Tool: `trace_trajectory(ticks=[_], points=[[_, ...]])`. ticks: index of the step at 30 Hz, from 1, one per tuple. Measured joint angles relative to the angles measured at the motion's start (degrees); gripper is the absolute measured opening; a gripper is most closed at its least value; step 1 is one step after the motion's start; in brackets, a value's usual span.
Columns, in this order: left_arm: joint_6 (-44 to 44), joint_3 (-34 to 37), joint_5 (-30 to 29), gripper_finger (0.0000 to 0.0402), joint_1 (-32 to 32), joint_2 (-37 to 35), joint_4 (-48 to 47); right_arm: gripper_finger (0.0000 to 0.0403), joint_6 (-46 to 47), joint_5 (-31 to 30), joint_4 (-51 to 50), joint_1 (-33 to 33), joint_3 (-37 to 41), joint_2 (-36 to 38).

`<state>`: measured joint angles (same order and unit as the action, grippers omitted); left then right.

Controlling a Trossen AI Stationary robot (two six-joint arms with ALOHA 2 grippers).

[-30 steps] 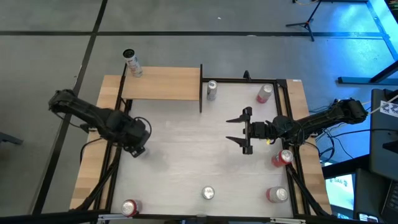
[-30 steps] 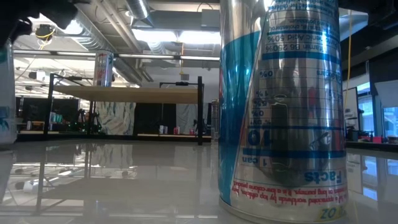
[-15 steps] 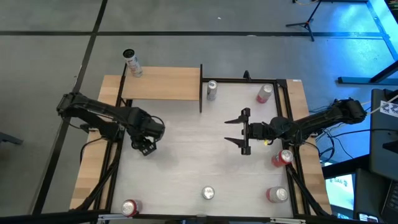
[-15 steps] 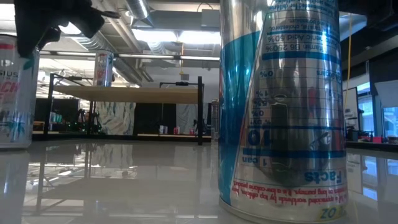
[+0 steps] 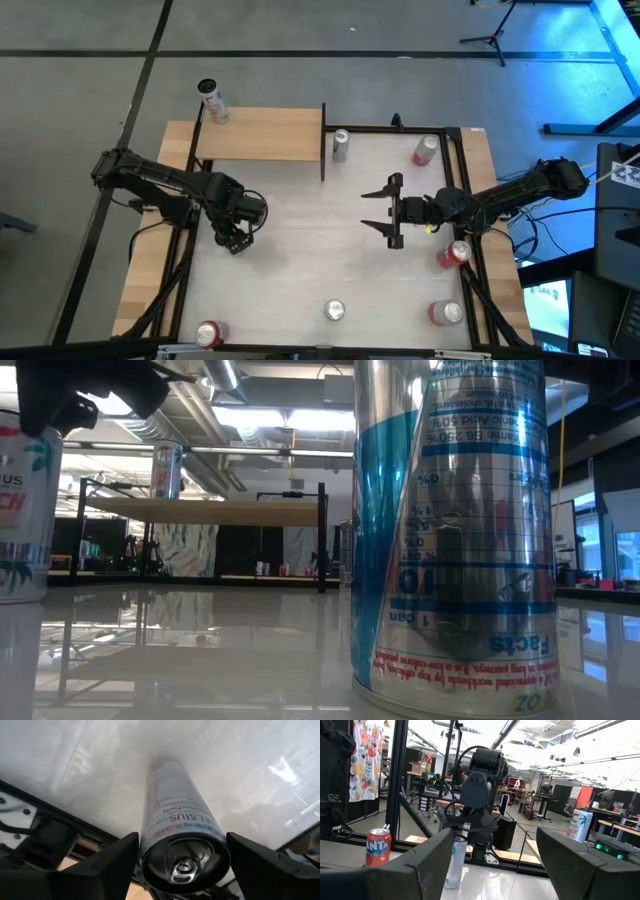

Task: Place canned beverage on shelf
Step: Put the white pink soda can on the shelf aligned with the white pink soda can

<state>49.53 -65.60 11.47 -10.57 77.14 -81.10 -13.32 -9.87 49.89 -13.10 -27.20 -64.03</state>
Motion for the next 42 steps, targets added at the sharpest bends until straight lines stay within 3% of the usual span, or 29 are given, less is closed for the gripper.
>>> trace_trajectory(ticks=[9,16,23,32,42], points=[[0.0,-1.88,-0.45,0.0282,0.39,-0.02,-0.98,0.0287,0.02,0.0,-0.02,0.02,-0.02,0.0],[0.76,-8.68,-5.57,0.0282,-0.13,-0.02,-3.78,0.0287,0.02,0.02,-0.02,0.02,-0.02,0.0],[1.38,-14.88,-17.7,0.0282,-6.0,-1.1,-8.24,0.0287,0.02,0.02,-0.19,0.01,-0.02,0.0],[3.92,-14.88,-19.39,0.0282,-11.76,-1.22,-5.38,0.0287,1.63,0.04,-0.31,-0.01,-0.02,0.0],[4.03,-14.86,-23.17,0.0361,-11.93,-0.96,-3.45,0.0287,1.72,0.04,-0.04,-0.01,-0.04,0.0]])
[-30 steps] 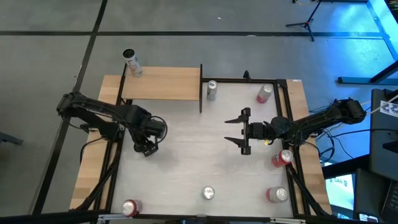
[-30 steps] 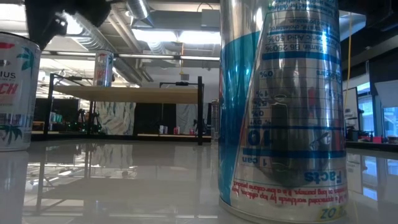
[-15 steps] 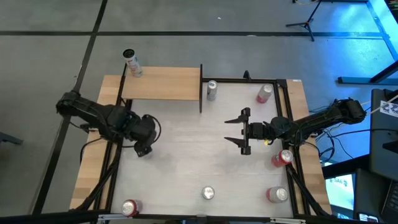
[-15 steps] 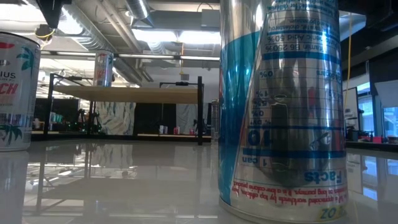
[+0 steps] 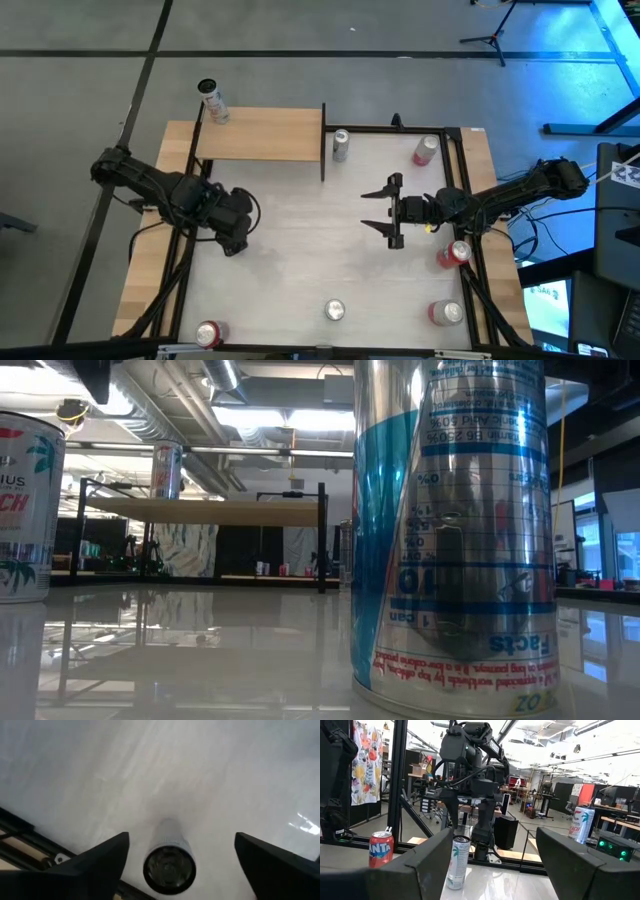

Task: Place canned beverage on shelf
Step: Put the white pink soda can on the shelf aligned with the white pink soda can

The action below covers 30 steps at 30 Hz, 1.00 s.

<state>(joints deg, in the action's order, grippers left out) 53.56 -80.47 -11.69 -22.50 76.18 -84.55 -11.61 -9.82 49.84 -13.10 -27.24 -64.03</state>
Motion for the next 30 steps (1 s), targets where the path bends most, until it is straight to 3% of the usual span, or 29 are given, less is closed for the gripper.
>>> trace_trajectory(ticks=[4,15,19,30], points=[[-0.71,0.0,-3.1,0.0395,0.02,0.0,0.05,0.0287,-0.01,0.0,-0.1,0.0,0.0,0.0],[1.97,0.0,-2.46,0.0383,-1.26,0.0,0.27,0.0287,-0.01,0.0,-0.33,0.0,0.0,0.0],[7.42,0.08,-0.51,0.0383,-4.89,-0.84,-5.87,0.0287,0.01,0.0,-1.16,0.0,-0.02,0.0],[13.73,4.36,-2.37,0.0383,-11.88,-4.57,-5.49,0.0287,0.89,0.0,-1.09,0.0,-0.02,0.0]])
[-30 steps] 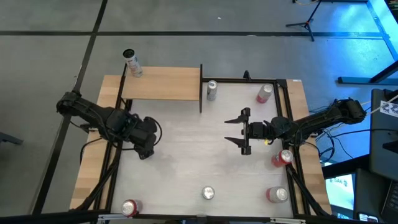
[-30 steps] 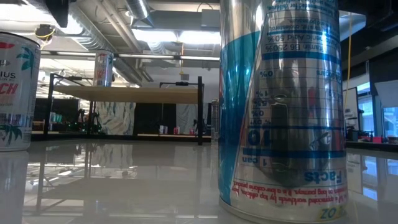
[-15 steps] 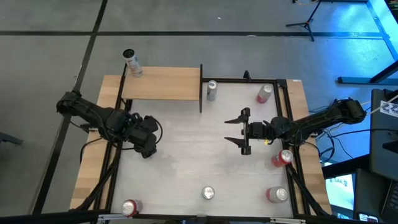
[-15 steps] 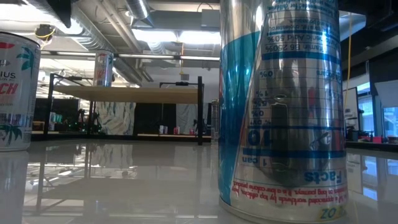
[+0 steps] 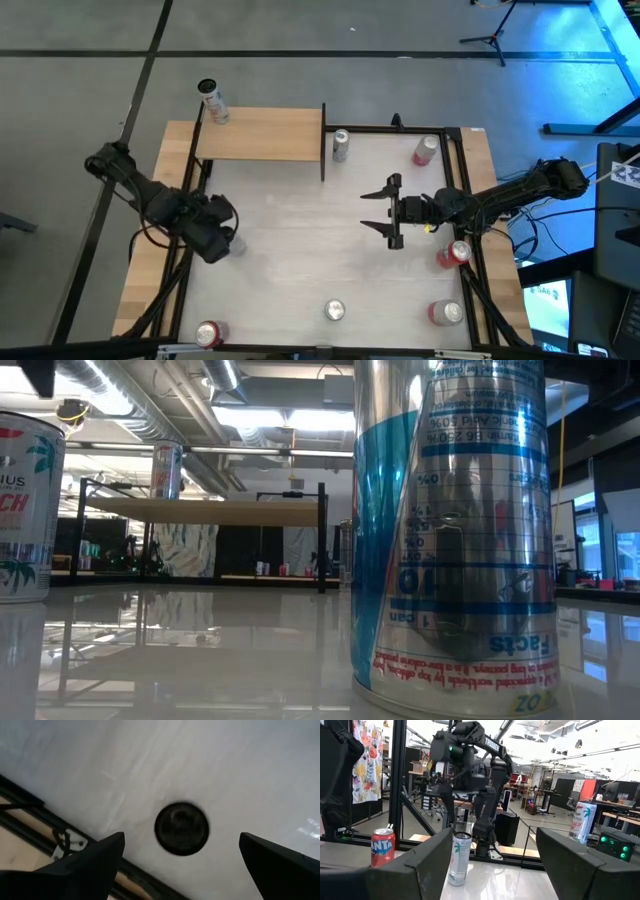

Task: Place canned beverage on shelf
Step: Put the white pink soda can on the shelf aligned with the white pink soda can

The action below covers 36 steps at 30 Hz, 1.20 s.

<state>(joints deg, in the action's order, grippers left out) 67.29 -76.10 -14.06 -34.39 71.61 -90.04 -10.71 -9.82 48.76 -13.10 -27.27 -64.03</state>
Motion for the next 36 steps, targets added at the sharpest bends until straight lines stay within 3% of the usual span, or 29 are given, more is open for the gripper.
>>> trace_trajectory(ticks=[7,36], points=[[1.05,6.97,1.91,0.0382,-0.51,-3.27,2.01,0.0287,-0.03,0.0,0.32,0.0,0.0,0.0],[-4.94,21.4,2.23,0.0382,-0.38,-3.82,17.27,0.0287,-0.27,0.0,0.78,0.02,0.0,0.0]])
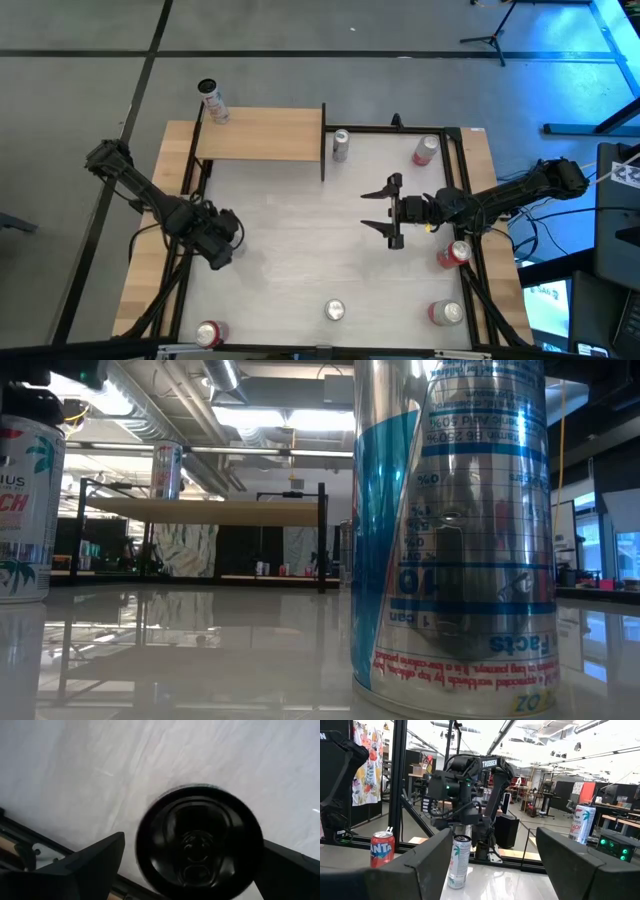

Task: Place canned beverage on shelf
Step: Put the white pink soda can on the shelf aligned with the white pink soda can

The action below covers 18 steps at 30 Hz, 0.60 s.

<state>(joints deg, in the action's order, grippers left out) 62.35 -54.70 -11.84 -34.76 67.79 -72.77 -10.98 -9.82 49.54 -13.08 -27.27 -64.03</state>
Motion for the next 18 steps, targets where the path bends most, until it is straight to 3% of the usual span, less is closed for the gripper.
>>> trace_trajectory(ticks=[11,18], points=[[-0.17,0.04,-0.69,0.038,0.7,0.22,0.55,0.0287,-0.04,0.0,0.09,0.0,0.0,0.0],[-0.1,0.04,-0.77,0.0315,2.01,0.22,1.2,0.0287,-0.04,-0.02,0.11,-0.02,0.0,0.0]])
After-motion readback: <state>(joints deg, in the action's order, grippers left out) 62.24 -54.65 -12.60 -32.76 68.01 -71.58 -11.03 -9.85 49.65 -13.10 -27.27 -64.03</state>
